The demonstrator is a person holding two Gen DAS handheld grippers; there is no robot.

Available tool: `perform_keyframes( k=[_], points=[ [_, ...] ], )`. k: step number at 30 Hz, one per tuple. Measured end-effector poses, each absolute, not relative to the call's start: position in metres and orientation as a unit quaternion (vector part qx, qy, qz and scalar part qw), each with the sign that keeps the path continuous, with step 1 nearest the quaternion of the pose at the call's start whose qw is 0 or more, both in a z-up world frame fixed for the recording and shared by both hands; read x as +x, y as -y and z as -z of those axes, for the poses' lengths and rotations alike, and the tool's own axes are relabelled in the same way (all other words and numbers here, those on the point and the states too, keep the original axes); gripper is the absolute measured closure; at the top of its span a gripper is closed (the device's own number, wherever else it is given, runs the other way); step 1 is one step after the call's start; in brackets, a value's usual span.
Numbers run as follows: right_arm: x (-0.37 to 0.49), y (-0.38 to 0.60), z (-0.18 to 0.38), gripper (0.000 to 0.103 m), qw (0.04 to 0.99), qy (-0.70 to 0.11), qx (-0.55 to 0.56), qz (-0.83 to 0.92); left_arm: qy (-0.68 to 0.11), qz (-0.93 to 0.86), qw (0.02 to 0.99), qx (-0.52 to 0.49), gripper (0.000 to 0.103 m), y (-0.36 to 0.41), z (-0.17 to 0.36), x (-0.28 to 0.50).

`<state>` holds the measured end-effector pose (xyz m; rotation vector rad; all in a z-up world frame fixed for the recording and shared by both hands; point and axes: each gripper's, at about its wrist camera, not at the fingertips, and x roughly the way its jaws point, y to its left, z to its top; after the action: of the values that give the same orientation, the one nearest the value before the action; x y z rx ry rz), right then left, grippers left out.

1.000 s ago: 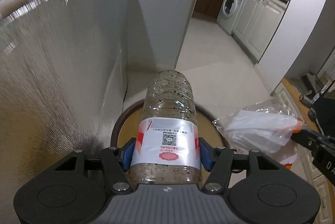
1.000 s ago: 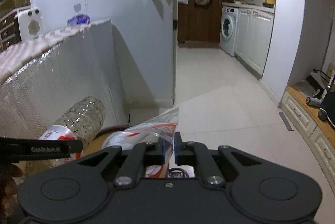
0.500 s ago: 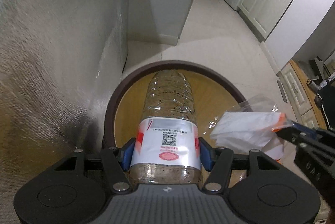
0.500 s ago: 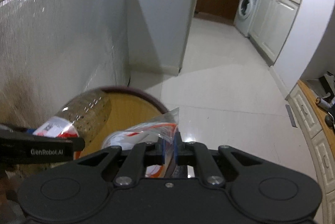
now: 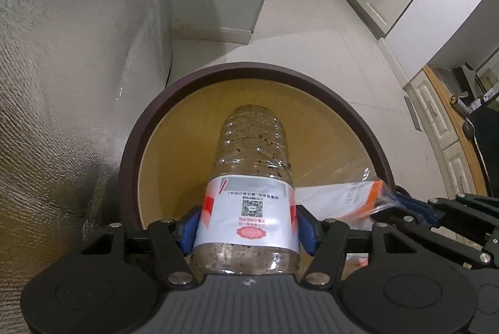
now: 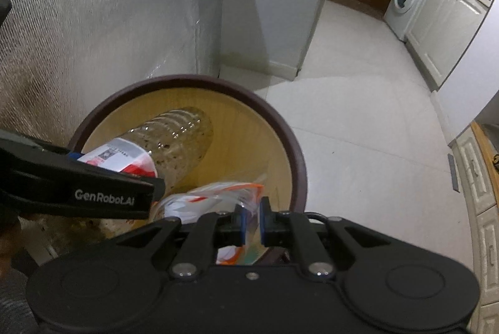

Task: Collect trash
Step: 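Open both tools to drop the bottle and bag into the bin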

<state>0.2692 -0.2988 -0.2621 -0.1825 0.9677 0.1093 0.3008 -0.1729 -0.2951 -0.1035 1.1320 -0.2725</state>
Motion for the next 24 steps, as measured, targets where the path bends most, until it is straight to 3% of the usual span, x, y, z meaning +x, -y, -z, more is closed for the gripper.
perform_keyframes(
  k=[9,14,24],
  points=[
    [0.286,0.306,0.269,0.094,0.864,-0.494,-0.065,-0.073,-0.543,0.130,0.829,-0.047,0.039,0.177,0.297,0.305],
    [0.285,0.305,0.269,0.090,0.862,-0.498,-0.057,-0.079,-0.548,0.119,0.827,-0.044,0.030,0.176,0.296,0.304],
    [0.278,0.312,0.263,0.064,0.861,-0.498,-0.065,-0.078,-0.553,0.121,0.822,-0.067,0.014,0.168,0.288,0.296]
  ],
)
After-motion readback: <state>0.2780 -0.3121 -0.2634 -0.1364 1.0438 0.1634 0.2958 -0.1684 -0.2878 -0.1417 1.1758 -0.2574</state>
